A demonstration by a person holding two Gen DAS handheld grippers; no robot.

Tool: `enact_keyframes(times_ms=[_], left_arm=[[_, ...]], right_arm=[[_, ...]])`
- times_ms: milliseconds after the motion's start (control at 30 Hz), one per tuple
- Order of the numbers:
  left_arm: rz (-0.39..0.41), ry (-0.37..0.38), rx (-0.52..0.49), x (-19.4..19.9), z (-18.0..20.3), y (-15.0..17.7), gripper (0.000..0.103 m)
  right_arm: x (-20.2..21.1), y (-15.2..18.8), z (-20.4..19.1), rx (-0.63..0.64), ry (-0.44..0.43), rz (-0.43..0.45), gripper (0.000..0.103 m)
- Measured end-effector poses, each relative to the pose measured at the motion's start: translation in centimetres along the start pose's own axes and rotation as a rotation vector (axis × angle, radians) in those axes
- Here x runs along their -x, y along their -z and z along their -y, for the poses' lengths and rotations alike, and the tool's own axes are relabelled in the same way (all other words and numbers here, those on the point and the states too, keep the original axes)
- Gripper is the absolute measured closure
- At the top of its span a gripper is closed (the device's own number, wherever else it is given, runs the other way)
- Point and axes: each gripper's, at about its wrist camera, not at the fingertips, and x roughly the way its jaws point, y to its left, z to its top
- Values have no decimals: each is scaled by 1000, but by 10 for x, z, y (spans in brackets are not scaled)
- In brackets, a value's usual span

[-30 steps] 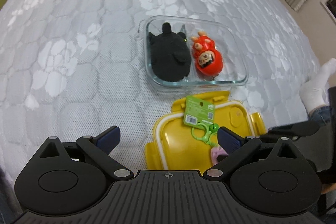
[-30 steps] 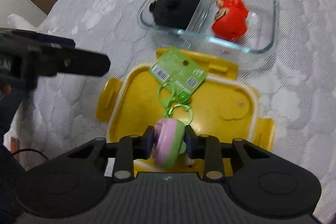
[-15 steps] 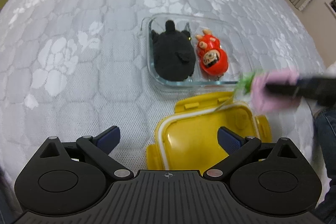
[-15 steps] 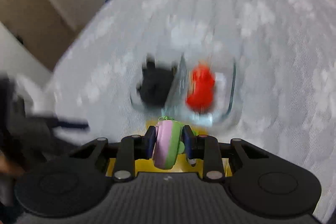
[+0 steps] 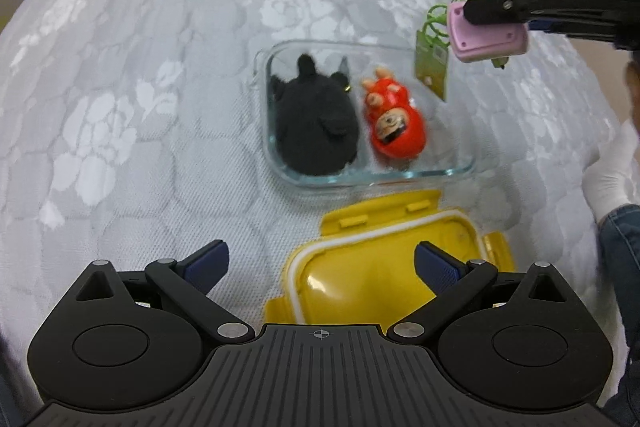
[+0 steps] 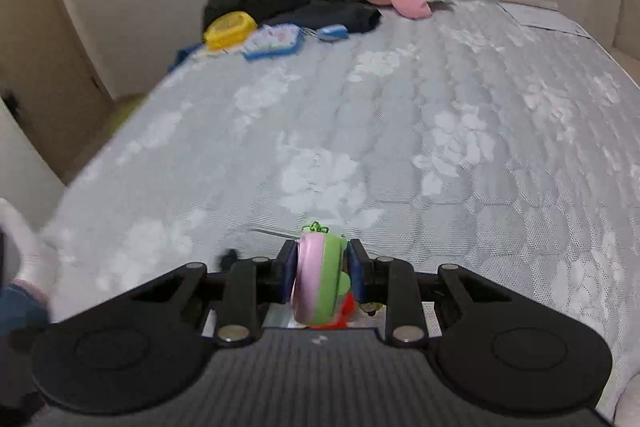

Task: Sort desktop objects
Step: 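Carry the pink keychain with green tag into the glass dish beside the doll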

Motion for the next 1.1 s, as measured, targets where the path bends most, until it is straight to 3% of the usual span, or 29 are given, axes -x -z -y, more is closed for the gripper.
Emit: enact_keyframes(times_ms=[167,333,600,800,1100], left_arm=[[-60,33,53,-13,-4,-1,1],[-69,57,29,-12,2,0,1],[-73,77,42,-5,-3,3,1],[-78,93,45,-5,-2,2,1],[-86,97,28,-8,4,1,1]], right_arm=[[-35,4,16,-89,33,-89,74],[-61,14,22,-165,105,-208,74],[-75,22,2,-115,132,-219,72],[-72,20,-19,-73,104,-221,72],[-75,27,-10,-95,148,-289,73]])
